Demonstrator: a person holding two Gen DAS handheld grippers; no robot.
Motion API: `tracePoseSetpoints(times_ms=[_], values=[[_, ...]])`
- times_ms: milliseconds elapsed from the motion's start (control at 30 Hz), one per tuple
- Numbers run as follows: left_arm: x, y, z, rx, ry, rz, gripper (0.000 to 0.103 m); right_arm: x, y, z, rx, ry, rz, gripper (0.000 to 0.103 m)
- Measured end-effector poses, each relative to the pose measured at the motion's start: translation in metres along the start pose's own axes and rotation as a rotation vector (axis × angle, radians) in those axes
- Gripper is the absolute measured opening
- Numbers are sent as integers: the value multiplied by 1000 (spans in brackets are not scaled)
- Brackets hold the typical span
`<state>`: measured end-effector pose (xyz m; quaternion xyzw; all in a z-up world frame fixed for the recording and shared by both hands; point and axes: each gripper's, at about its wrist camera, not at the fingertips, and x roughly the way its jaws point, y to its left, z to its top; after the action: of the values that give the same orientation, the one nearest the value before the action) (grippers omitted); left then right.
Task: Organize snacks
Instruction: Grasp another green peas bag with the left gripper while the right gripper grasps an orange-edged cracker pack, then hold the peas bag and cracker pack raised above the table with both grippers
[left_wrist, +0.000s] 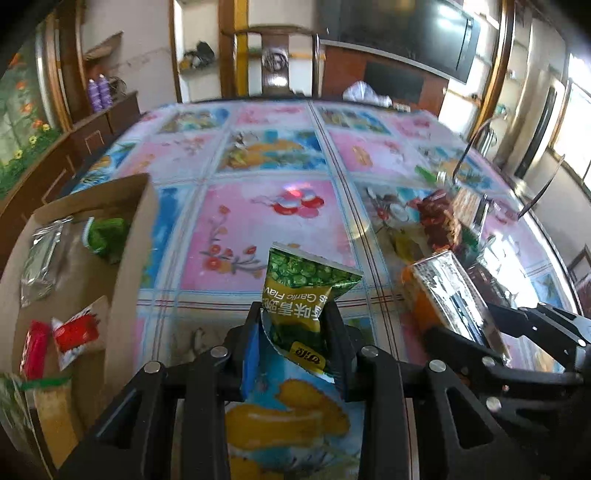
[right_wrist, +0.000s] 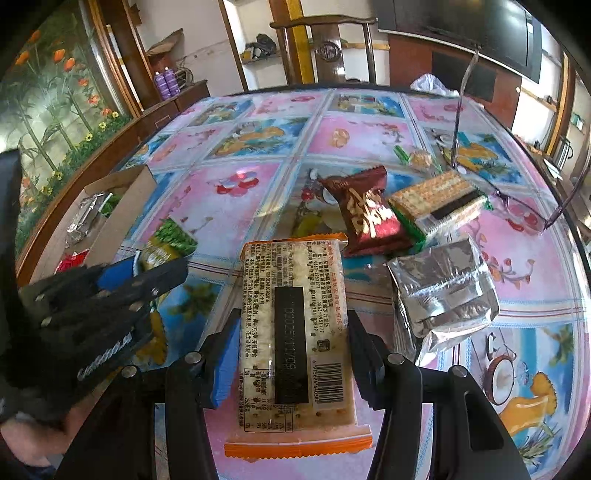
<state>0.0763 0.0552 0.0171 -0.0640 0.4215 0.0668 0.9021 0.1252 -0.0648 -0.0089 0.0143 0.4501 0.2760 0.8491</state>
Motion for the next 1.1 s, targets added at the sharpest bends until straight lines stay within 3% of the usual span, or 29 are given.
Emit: tracePoseSetpoints(times_ms=[167,533,1100], values=[[-8,7,-2,-15,-47,-1,31,-3,4,0,-4,-31,-12,57],[-16,7,-1,-9,-72,-32,31,-7,5,2,15,-54,3,57],[-27,1,-3,25,-132,11,31,-11,6,1,23,-62,8,57]])
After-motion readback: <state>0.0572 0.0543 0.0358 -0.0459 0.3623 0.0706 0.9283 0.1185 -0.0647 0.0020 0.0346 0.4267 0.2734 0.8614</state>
